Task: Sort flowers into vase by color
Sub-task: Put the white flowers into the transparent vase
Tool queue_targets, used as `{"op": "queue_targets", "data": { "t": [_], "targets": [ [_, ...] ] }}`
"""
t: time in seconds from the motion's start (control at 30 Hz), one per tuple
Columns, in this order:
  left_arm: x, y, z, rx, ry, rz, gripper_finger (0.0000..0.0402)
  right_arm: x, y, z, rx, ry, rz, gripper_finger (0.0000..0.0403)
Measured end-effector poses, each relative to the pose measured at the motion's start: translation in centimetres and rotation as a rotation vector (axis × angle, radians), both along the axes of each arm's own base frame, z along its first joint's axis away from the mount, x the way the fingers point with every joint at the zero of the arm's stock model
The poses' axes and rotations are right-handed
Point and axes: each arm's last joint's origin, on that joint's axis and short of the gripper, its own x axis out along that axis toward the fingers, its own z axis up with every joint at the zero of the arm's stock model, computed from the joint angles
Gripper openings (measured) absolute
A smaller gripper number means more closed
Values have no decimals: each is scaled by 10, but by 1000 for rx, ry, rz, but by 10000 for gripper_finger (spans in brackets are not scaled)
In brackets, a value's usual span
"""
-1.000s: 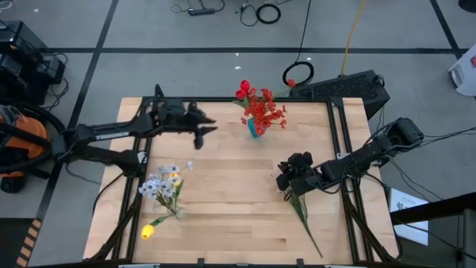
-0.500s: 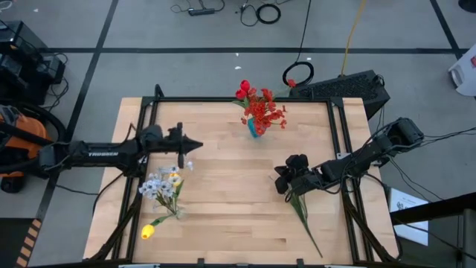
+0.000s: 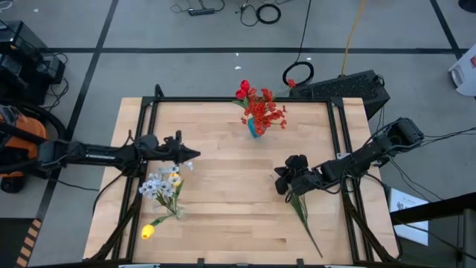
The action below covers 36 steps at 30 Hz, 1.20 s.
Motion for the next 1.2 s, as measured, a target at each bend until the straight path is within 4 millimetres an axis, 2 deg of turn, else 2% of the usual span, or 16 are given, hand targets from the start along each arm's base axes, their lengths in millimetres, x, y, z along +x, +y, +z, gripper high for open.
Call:
{"op": "queue_targets", "data": {
  "t": [0.27,0.37,0.5,0.67,0.77,0.87,1.0,1.2],
  "targets": [
    [-12,-3,8,-33,-35,-13,2,-2,1,-2,34,41,40,10],
    [-18,-4,9,-47,-34,-13,2,-2,1,4,51,59,54,10],
    [-23,-8,11,-55,-44,-48,2,-3,0,25,58,112,33,2],
    [-26,-16,10,-80,-36,-104,2,-2,1,66,80,188,-12,1],
    [-26,-20,10,-72,-31,-100,2,1,4,91,142,219,5,1],
    [-25,-23,10,-68,-30,-101,2,4,8,106,240,233,18,1],
    [-26,-27,10,-47,-40,-125,2,-1,12,112,369,301,31,1],
    [-30,-27,16,-39,-100,-120,2,-18,23,105,503,462,-52,1]
  ]
}}
